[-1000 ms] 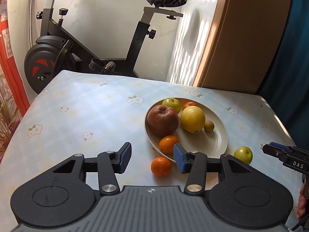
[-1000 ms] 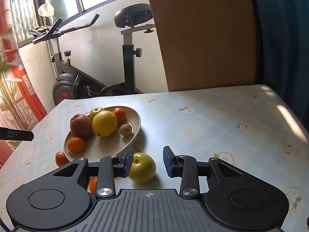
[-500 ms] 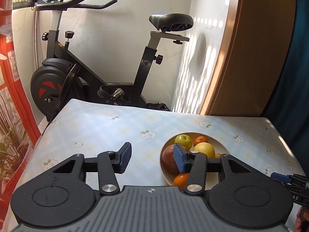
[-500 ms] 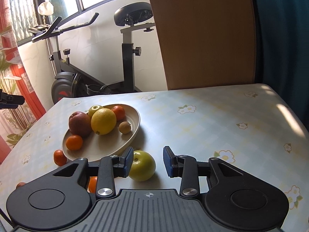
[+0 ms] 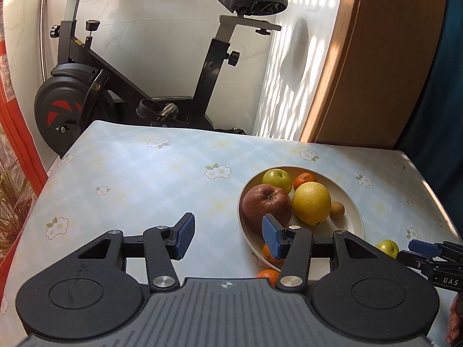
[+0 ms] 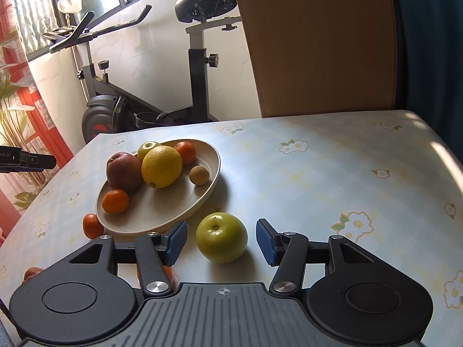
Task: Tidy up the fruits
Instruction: 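Hold the green apple in the right tool while the left tool grasps a tangerine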
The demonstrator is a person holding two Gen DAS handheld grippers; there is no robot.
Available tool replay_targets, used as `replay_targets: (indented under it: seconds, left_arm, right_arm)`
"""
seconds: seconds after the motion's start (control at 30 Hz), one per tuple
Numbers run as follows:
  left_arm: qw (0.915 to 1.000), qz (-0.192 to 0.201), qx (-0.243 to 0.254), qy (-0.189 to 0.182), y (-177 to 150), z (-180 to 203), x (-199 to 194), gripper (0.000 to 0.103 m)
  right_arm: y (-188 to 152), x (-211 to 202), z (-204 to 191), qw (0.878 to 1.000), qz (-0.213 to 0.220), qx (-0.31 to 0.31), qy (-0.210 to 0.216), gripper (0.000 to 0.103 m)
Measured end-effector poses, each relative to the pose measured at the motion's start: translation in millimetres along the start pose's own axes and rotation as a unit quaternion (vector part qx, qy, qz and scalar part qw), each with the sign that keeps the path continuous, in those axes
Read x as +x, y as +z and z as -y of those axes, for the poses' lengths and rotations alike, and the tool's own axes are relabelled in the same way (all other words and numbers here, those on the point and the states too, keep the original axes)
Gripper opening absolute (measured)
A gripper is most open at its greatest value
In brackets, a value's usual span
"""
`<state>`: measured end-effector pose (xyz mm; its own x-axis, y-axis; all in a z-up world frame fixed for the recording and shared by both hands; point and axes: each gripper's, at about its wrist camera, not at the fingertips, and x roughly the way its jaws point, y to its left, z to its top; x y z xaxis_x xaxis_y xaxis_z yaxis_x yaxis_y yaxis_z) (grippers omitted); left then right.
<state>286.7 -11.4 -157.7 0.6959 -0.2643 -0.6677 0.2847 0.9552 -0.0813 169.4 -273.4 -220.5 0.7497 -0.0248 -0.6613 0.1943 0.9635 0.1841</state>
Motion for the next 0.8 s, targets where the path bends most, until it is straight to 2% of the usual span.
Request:
replay_targets:
  seconds: [0.43,0.53,0.8]
  left_arm:
    - [0.9995,-0.017,0.015,-0.020,-7.8,7.6,5.8,0.055]
    - [0.9994,-0.020,0.019,-0.022,-8.7,9.6,6.6,0.055]
    - [0.9987,-0.034,0.022,-0.030,-13.4,11.5,12.3,0.055]
  right_arm:
    - [7.7,29.1,7.5,0.999,-0.048,0.012,0.014,0.050]
    - [7.9,34.1,6.8,0.998,-0.059,0.012,0.014,0.047]
    - [10.0,36.3,7.5,0.998,-0.065,0.005,0.017,0.044]
